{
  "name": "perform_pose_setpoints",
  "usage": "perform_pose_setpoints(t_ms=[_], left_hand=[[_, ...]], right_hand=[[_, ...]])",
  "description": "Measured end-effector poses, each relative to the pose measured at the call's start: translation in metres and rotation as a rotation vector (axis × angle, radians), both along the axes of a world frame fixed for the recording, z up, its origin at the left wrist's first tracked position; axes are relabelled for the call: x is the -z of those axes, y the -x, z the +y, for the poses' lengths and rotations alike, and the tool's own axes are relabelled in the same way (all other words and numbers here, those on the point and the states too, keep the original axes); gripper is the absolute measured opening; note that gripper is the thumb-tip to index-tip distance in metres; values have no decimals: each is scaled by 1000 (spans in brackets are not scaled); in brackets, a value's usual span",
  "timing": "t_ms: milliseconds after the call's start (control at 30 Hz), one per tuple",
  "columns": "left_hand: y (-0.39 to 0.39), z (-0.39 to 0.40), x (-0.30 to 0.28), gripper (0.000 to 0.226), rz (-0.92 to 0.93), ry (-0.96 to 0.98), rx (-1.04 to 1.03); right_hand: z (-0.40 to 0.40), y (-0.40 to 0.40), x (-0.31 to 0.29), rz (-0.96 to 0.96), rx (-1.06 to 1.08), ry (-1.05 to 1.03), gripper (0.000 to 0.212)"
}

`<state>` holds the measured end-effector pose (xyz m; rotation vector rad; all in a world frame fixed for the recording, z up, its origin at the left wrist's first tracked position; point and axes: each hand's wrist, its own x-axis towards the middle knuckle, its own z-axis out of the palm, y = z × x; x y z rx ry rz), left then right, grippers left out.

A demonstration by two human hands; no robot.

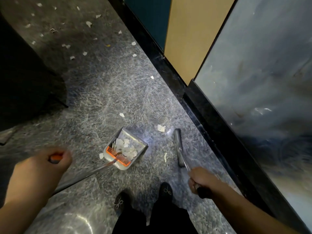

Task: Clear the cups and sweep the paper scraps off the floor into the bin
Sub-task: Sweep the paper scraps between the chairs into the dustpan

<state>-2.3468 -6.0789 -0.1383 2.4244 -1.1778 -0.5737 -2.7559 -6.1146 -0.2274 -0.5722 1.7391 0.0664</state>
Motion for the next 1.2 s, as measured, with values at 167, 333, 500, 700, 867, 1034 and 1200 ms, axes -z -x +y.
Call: perform_pose_setpoints(t_ms=[167, 333, 500, 700, 867, 1034, 1200], left_hand=[[-42, 27, 2, 26, 19, -13, -46], [-76, 56, -1, 35, -5, -22, -190], [-110, 87, -7, 31, -39, -3, -269], [-159, 132, -12, 31, -50, -18, -328], [-188, 160, -17, 29, -61, -34, -368], [-202, 174, -25, 23, -136, -125, -331], [-214, 180, -23, 34, -156, -212, -302]], right_hand=[[-13, -67, 4, -66, -172, 43, 24], [-22, -139, 6, -91, -278, 10, 27], [-10, -205, 19, -121, -320, -6, 20], [-2, -264, 27, -119, -564, 37, 16], [-8, -292, 30, -65, -628, 22, 12], [-11, -316, 32, -62, -618, -26, 11], [-9, -340, 31, -96, -686, -23, 11]])
